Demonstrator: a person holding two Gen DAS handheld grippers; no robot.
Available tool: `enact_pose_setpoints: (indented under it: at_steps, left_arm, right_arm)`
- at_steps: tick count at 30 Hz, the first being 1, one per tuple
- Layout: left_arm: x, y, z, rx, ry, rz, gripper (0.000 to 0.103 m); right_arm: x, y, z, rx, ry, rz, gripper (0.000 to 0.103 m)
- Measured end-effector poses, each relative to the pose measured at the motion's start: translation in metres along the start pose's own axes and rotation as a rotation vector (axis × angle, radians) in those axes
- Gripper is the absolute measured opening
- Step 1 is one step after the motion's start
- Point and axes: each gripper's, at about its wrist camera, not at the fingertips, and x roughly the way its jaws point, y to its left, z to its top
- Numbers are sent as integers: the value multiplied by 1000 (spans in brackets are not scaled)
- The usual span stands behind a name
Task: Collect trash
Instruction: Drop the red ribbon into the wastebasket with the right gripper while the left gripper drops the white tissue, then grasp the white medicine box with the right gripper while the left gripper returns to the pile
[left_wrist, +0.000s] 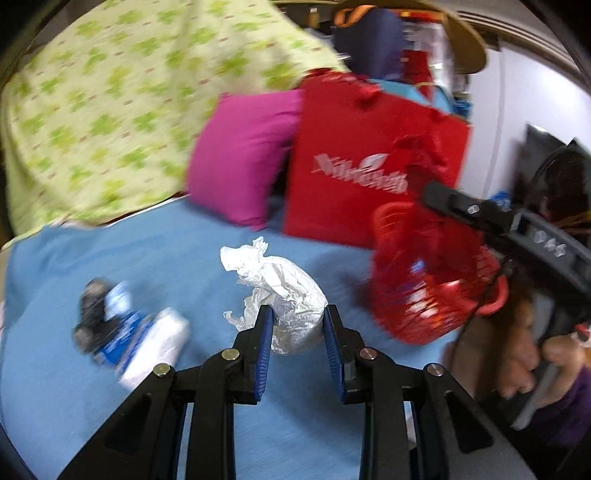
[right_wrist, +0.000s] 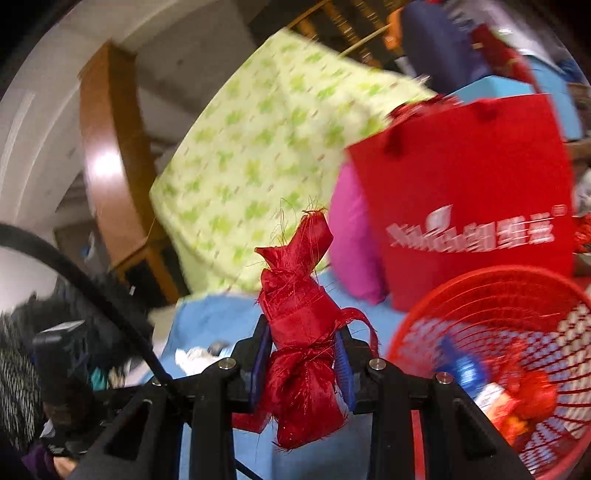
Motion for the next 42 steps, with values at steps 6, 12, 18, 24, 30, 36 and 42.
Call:
enact_pose_setpoints:
  at_steps: [6, 12, 18, 24, 30, 36, 42]
  left_arm:
    - [21, -60, 47, 18, -13, -172, 29]
    - [60, -101, 65, 19, 30, -262, 32]
    - [76, -124, 65, 56, 31, -256, 65]
    - [63, -99, 50, 55, 31, -189, 65]
    - [35, -30, 15, -24, 32, -27, 65]
    - [4, 67, -35, -180, 44, 208, 65]
    - [-21, 147, -69, -338, 35, 398, 65]
  right_arm:
    - [-37, -67, 15, 210, -117, -92, 34]
    - [-52, -120, 16, 410, -130, -152, 37]
    - [-64, -137, 13, 488, -147, -162, 72]
    - [-67, -116, 21, 385, -193, -129, 72]
    - [-50, -58, 22, 212, -174, -33, 72]
    - [-11, -3, 10, 126, -61, 91, 72]
    - [49, 37, -16, 150, 156, 188, 72]
